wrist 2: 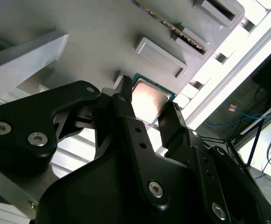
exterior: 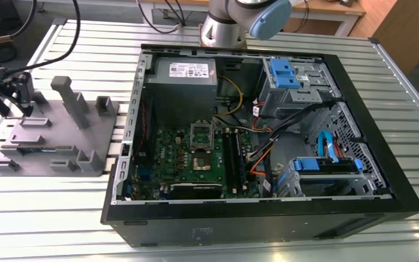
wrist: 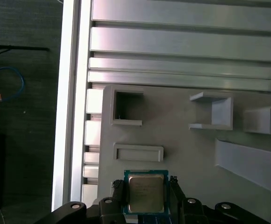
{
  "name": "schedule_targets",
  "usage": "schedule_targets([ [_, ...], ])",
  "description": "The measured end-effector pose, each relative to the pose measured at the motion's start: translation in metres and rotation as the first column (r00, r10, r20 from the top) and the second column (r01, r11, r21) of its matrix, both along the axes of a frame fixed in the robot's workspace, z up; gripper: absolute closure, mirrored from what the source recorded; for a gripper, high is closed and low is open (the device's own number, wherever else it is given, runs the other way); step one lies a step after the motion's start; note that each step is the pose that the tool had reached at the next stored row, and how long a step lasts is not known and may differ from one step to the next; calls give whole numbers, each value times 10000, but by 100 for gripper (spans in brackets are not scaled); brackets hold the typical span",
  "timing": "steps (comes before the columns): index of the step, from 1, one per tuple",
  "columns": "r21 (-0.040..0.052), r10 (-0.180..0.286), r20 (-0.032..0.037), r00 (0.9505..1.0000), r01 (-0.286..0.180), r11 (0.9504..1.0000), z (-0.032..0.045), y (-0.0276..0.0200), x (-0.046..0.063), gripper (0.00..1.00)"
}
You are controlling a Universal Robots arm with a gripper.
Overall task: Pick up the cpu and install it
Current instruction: 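Pick up the cpu and move it towards the insertion slot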
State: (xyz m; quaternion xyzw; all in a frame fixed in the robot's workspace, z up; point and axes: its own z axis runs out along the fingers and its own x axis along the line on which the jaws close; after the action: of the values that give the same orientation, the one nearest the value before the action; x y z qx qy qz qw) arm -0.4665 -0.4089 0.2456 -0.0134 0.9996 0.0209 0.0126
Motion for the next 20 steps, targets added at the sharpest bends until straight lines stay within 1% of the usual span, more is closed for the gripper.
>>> schedule_targets([
  [16, 0, 0, 1, 10000, 0, 10000, 531, 0, 0, 53],
  [20, 0, -1, 0, 10000, 1, 10000, 637, 0, 0, 53],
])
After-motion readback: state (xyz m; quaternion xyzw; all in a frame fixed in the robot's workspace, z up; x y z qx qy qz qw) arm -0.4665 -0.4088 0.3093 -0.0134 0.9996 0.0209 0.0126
